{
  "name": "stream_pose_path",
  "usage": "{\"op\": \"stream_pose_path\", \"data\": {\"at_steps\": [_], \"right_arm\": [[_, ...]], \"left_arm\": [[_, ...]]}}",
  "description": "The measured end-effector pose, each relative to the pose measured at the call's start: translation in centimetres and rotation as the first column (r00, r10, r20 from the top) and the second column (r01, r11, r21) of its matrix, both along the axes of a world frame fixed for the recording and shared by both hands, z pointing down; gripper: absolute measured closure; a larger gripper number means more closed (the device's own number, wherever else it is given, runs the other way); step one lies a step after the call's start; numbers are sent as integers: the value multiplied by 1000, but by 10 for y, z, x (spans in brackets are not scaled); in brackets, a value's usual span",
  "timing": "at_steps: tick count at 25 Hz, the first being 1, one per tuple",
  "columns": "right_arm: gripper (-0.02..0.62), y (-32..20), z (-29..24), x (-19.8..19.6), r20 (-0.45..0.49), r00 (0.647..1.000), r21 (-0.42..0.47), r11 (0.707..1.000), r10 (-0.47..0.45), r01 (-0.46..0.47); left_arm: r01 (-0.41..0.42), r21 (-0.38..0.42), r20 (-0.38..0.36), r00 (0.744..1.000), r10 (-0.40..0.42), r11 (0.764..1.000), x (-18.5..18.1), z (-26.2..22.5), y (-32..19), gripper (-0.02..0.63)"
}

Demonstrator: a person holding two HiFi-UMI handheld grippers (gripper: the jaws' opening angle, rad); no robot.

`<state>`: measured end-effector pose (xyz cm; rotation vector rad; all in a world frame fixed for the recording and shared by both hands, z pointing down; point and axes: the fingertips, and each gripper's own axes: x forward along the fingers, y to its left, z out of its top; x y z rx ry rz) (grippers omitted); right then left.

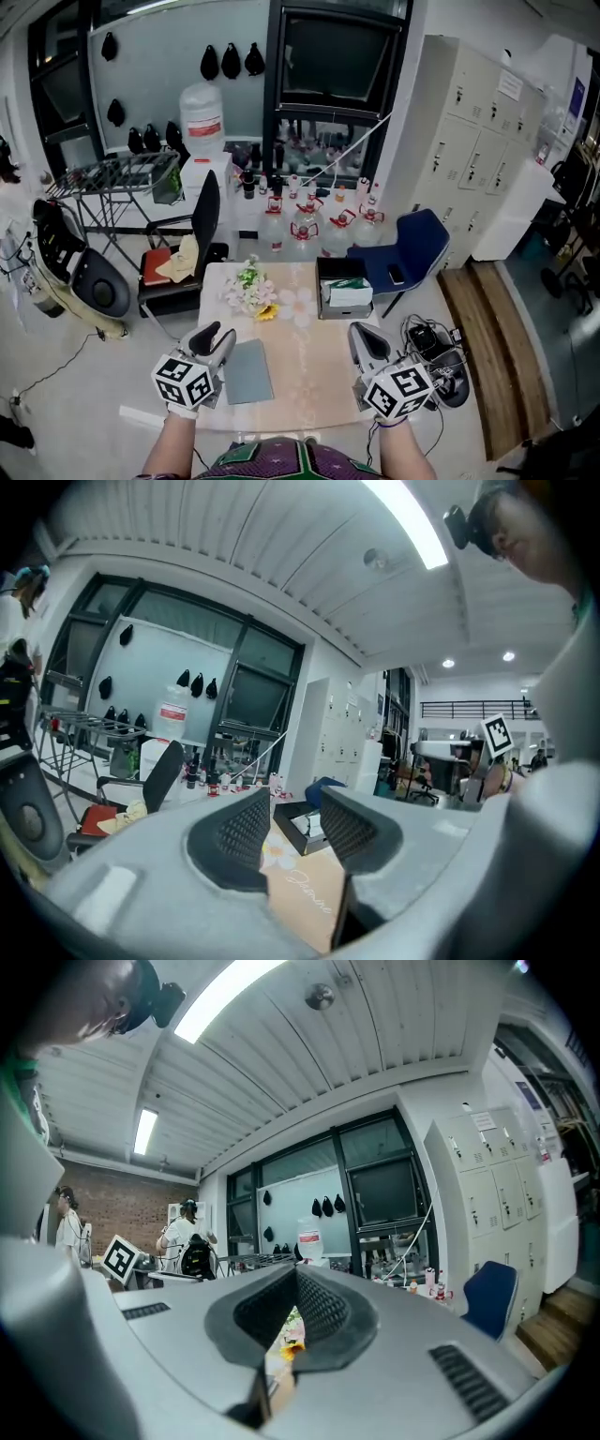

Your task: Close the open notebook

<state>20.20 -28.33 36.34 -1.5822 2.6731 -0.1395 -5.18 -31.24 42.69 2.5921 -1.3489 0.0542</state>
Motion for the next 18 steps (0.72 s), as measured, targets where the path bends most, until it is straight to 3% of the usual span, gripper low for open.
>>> {"op": "stream_pose_path", "data": {"at_steps": [9, 18], "right_arm": [[595, 0, -5, 4, -24, 1000, 3, 1000, -1, 1], [595, 0, -12, -6, 4, 1000, 17, 1000, -23, 22]], "left_arm": [[106, 127, -34, 994, -103, 986, -35, -52, 21, 451], [110, 162, -60, 993, -101, 981, -33, -64, 32, 471]]}}
